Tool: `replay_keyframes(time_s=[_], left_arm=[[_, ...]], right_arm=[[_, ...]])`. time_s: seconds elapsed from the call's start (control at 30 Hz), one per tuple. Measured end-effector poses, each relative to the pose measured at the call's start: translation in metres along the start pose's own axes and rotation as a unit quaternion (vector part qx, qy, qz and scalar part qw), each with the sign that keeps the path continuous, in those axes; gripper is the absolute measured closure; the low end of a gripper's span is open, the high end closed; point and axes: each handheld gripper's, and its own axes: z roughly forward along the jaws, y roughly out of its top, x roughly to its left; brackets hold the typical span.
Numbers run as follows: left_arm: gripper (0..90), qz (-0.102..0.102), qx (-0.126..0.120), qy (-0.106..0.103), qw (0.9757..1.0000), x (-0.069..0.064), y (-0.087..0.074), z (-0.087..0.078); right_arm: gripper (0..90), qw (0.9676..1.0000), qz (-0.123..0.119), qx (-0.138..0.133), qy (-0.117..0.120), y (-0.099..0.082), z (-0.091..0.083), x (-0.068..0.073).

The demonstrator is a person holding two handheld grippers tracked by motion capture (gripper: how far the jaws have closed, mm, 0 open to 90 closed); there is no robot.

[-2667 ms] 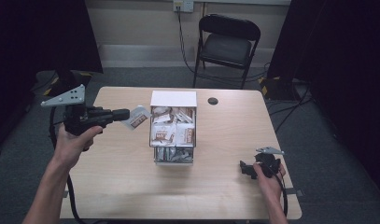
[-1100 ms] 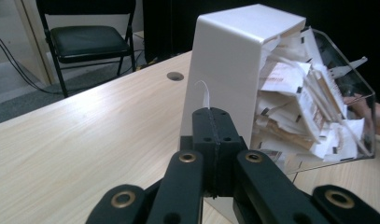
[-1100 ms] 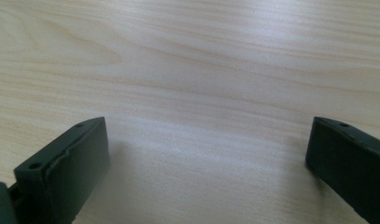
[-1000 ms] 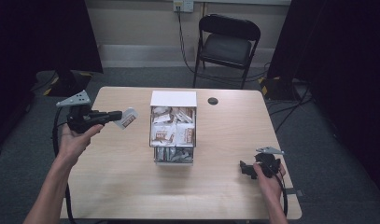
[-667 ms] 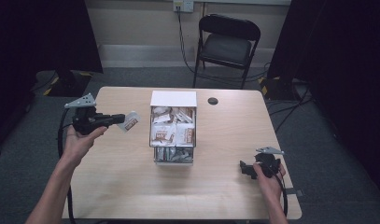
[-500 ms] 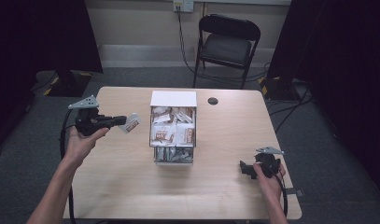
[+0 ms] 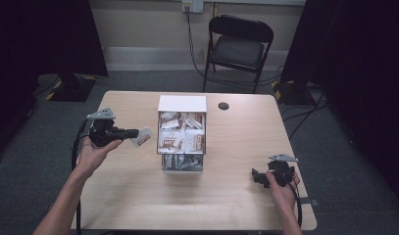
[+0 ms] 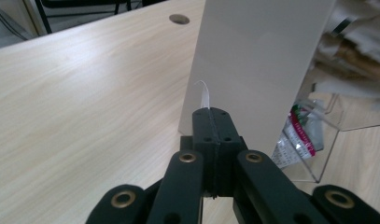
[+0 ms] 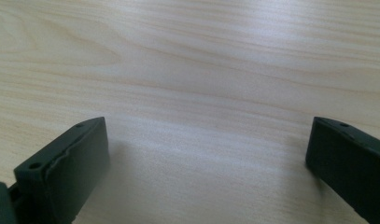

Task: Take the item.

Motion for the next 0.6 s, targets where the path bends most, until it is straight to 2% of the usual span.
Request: replay_keyframes(time_s=[0.13, 0.37, 0.6], left_arm=[[90.0, -0.003, 0.009, -0.005, 0.9999, 0.001, -0.004, 0.008], [90.0, 0.004, 0.031, -0.002, 0.9995, -0.001, -0.01, 0.02], [90.0, -0.001, 0.048, -0.002, 0.9989, 0.002, -0.016, 0.03]], right_arm=[[0.0, 1.0, 0.0, 0.0, 0.0, 0.0, 0.0, 0.0], [0.0, 1.0, 0.0, 0.0, 0.0, 0.0, 0.0, 0.0], [0.0, 1.0, 0.0, 0.0, 0.0, 0.0, 0.0, 0.0]])
